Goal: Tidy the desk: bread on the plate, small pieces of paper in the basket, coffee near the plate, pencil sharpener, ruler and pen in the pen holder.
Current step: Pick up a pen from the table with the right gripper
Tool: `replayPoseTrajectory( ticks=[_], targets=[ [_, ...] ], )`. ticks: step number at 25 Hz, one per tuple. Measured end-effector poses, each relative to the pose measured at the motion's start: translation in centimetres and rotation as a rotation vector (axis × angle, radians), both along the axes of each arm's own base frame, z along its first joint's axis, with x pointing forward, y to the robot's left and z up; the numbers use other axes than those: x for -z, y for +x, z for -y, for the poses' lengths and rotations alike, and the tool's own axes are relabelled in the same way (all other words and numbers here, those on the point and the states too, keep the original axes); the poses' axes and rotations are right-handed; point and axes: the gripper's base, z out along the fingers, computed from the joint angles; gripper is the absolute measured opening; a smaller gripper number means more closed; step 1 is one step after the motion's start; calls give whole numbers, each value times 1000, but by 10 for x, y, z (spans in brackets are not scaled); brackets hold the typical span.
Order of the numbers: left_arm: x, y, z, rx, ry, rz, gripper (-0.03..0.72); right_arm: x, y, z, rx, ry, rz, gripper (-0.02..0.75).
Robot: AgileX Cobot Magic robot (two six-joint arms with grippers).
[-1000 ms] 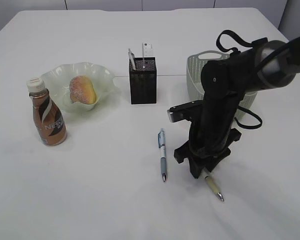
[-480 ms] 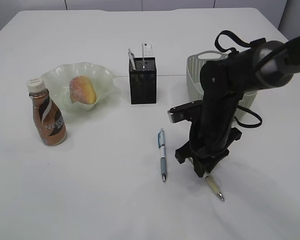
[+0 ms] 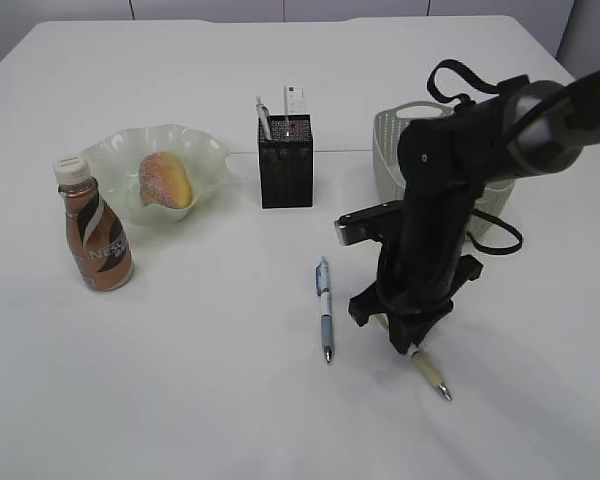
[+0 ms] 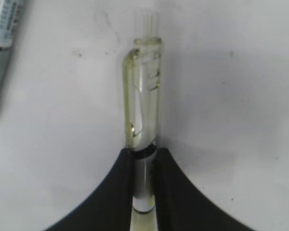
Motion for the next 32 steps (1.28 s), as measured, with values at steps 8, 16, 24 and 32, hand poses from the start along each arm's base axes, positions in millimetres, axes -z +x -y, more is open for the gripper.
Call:
replayPoseTrajectory(
  ticks=[8, 16, 24, 32],
  targets=[
    [0, 0, 0, 0, -1, 0, 239, -17, 7, -4, 47, -15, -58, 99],
    [0, 0, 0, 0, -1, 0, 239, -71, 9, -6, 86, 80, 135, 98],
    [0, 0, 0, 0, -1, 0, 239, -151, 15, -1, 70, 194, 564, 98],
    [0, 0, 0, 0, -1, 0, 239, -179, 33, -6, 48, 307, 892, 97]
  ],
)
